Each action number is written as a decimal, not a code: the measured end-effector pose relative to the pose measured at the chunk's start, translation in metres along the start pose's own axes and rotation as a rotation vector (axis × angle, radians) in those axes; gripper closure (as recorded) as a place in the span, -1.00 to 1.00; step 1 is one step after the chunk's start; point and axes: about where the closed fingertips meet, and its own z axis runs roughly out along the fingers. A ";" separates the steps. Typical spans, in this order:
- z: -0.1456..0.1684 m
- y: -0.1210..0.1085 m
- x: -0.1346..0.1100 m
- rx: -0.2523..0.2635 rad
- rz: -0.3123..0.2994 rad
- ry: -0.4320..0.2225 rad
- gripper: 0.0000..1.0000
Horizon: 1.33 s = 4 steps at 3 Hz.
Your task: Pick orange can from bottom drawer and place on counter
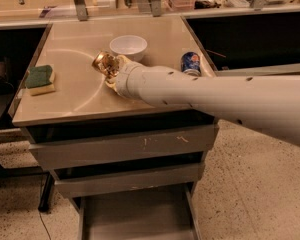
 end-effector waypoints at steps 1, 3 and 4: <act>0.000 0.000 0.000 0.000 0.000 0.000 0.17; 0.000 0.000 0.000 0.000 0.000 0.000 -0.75; 0.000 0.000 0.000 0.000 0.000 0.000 -1.00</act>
Offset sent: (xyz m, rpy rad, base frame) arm 0.0000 0.0000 0.0000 0.0000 0.0000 0.0000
